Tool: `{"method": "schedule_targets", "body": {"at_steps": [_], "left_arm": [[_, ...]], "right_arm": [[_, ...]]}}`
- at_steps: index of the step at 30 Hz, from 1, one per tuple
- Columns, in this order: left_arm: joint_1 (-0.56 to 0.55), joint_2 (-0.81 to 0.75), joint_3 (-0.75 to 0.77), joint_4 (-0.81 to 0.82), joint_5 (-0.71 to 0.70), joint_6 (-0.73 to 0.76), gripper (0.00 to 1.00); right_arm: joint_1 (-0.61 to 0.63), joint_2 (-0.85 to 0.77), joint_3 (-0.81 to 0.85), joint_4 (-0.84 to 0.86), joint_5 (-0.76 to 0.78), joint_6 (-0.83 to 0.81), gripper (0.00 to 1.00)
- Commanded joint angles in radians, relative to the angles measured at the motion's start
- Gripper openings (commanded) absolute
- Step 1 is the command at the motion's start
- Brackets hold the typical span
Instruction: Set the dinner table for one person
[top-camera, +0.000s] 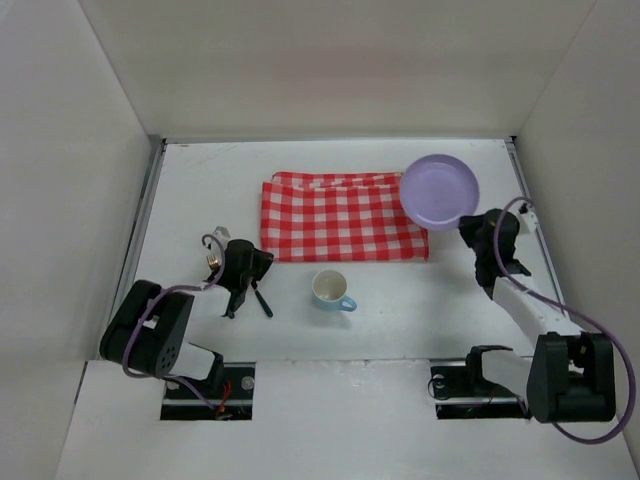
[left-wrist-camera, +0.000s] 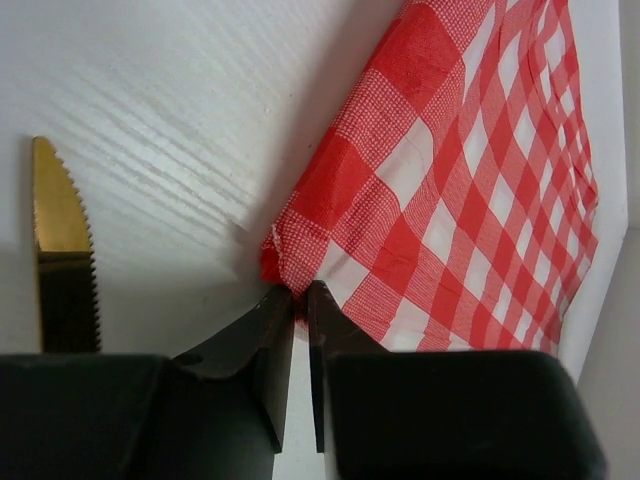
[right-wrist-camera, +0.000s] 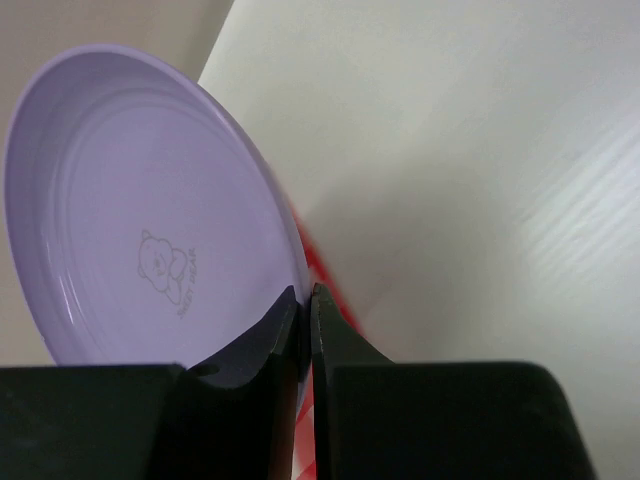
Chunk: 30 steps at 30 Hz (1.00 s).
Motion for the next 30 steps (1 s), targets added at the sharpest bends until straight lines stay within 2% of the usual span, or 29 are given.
{"method": "schedule_targets", "body": {"at_steps": [1,4,9,13,17,21,30], "left_arm": [[0.014,-0.074,-0.025,-0.070,-0.007,0.037,0.13],[0.039,-0.148,-0.032,-0.087,0.015,0.066,0.29],[0.051,-0.267,-0.006,-0.125,0.024,0.104,0.38],[0.036,-0.311,0.020,-0.121,0.018,0.168,0.39],[0.031,-0.289,0.018,-0.075,0.010,0.213,0.40],[0.022,-0.246,0.002,0.011,0.012,0.215,0.40],[0.022,-0.211,-0.028,0.056,0.004,0.219,0.40]], "right_arm": [[0.176,0.021,0.086,-0.010,-0.013,-0.014,0.11],[0.325,0.123,0.154,-0.001,-0.009,0.000,0.11],[0.477,0.324,0.301,-0.001,-0.008,0.000,0.11],[0.503,0.444,0.396,-0.014,-0.017,-0.008,0.12],[0.520,0.533,0.484,-0.066,-0.009,-0.031,0.12],[0.542,0.605,0.539,-0.103,0.001,-0.045,0.13],[0.594,0.704,0.622,-0.151,-0.019,-0.069,0.14]]}}
